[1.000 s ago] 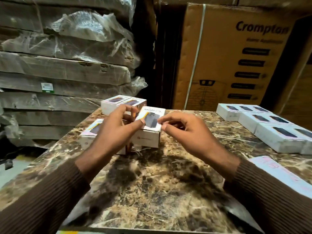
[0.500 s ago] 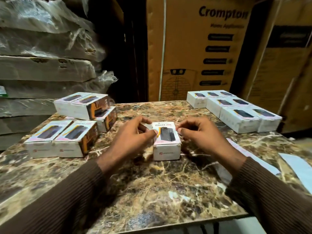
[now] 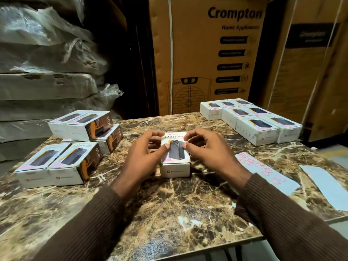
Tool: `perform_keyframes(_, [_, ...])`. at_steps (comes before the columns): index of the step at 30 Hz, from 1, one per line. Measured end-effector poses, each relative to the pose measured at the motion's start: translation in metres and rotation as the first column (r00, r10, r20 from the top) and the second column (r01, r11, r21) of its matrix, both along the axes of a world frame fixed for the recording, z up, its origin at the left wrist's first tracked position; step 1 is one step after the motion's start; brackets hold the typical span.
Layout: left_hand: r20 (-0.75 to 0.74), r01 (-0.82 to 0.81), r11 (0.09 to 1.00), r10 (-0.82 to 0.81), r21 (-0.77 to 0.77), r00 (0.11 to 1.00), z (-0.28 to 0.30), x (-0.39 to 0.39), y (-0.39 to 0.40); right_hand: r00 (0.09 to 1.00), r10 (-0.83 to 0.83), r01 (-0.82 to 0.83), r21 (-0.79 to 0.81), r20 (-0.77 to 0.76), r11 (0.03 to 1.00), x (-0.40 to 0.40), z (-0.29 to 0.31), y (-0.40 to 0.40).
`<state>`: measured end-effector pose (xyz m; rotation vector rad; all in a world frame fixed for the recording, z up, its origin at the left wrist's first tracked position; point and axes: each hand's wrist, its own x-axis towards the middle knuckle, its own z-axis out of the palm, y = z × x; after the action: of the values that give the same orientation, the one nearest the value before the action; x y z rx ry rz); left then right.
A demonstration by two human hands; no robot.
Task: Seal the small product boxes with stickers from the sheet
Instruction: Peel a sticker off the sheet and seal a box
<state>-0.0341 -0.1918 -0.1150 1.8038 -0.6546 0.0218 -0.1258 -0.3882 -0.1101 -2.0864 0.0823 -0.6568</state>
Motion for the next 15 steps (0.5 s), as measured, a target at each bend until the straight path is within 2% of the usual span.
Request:
perform_keyframes(6, [0.281, -0.067, 0.997, 0.071, -0.026, 0.957, 0.002, -0.012, -0.002, 0.982, -0.016, 0.049, -0.170, 0.187, 0.984, -0.001, 0.000, 0.000])
perform_keyframes(11, [0.391, -0.068, 0.996, 0.082, -0.049, 0.917, -0.001, -0.016, -0.001, 0.967, 0.013, 0.046, -0.226, 0.253, 0.973, -0.002, -0.001, 0.000])
perform_keyframes(15, [0.438, -0.108, 0.994, 0.094, 0.007, 0.894, -0.003, -0.014, 0.000, 0.974, 0.049, 0.006, -0.243, 0.222, 0.970, -0.004, -0.002, 0.002])
